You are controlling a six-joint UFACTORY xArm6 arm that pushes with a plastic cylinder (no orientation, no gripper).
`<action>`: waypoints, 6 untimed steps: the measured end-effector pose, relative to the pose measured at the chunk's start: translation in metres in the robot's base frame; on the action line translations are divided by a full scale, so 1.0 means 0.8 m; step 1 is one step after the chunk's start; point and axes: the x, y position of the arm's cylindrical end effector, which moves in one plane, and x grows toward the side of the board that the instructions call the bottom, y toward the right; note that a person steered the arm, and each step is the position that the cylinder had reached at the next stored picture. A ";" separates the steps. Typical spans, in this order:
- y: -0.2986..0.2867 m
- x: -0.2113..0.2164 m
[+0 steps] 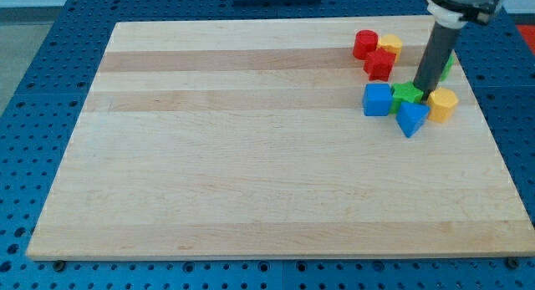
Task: Push the green circle into the yellow hexagon
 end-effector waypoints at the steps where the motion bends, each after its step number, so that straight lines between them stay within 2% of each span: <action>1: 0.000 -0.004; 3: 0.001 -0.188; 4: 0.064 -0.203; 5: 0.073 -0.194; 6: 0.072 -0.125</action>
